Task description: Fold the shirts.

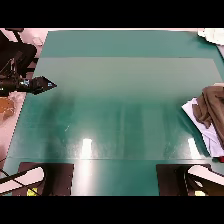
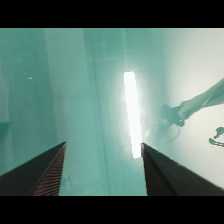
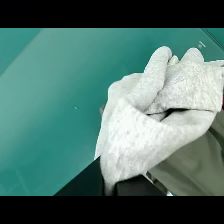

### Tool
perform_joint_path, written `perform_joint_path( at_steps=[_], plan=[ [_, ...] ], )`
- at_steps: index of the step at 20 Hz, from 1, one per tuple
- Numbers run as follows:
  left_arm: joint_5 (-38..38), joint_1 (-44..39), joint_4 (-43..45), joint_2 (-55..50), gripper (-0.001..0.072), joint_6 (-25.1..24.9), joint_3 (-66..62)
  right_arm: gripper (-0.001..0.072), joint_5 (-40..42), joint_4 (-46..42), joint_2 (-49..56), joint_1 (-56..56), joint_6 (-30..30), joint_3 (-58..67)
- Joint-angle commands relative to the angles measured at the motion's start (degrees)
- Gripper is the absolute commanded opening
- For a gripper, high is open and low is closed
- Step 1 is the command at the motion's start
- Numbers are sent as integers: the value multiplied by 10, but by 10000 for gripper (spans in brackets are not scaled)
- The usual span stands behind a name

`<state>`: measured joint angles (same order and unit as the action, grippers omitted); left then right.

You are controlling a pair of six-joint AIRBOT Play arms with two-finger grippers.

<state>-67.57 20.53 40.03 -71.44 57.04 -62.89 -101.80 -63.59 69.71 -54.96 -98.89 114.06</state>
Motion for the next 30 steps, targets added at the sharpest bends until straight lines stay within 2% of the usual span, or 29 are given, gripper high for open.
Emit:
perform_joint_path(
  at_steps=[1, 4, 9, 12, 15, 16, 17, 18, 19, 21, 25, 26, 27, 28, 29, 30],
  plan=[
    [-6, 0, 0, 0, 561, 0, 0, 12, -31, -53, -31, -2, -1, -30],
    [-5, 0, 0, 0, 561, 0, 0, 12, -27, -82, -75, -2, -1, -186],
    [-15, 0, 0, 0, 561, 0, 0, 12, 65, -177, -159, -2, -2, -474],
    [-15, 0, 0, 0, 561, 0, 0, 13, 79, -213, -182, -2, -11, -568],
    [-14, 0, 0, 0, 561, 0, 0, 25, 89, -231, -196, -2, -23, -593],
    [-14, 0, 0, 0, 561, 0, 0, 157, 93, -232, -198, -2, -26, -587],
    [-12, 0, -1, 0, 561, 0, 0, 444, 94, -231, -197, -2, -29, -573],
    [-12, 0, 0, 0, 561, 0, 0, 640, 98, -231, -195, -2, -37, -551],
    [-10, 0, -1, 0, 561, 0, 0, 651, 98, -230, -189, -2, -47, -523],
    [-8, 0, -1, 0, 561, 0, 0, 718, 101, -210, -175, 5, -58, -452],
    [-7, 0, -5, 0, 561, 0, 0, 711, 115, -194, -132, 57, -60, -257],
    [-8, 0, -20, 0, 562, -1, 0, 704, 126, -163, -116, 79, -39, -210],
    [-8, 0, -39, 0, 561, -7, 0, 583, 136, -110, -96, 103, -6, -163],
    [-10, 0, -62, 0, 560, -18, 0, 315, 134, -50, -73, 129, 33, -122],
    [-18, 0, -94, 0, 448, -36, -1, 5, 129, 6, -46, 163, 68, -85],
    [-30, 0, -131, 0, 218, -59, -1, 13, 129, 40, -19, 205, 82, -56]
  ],
)
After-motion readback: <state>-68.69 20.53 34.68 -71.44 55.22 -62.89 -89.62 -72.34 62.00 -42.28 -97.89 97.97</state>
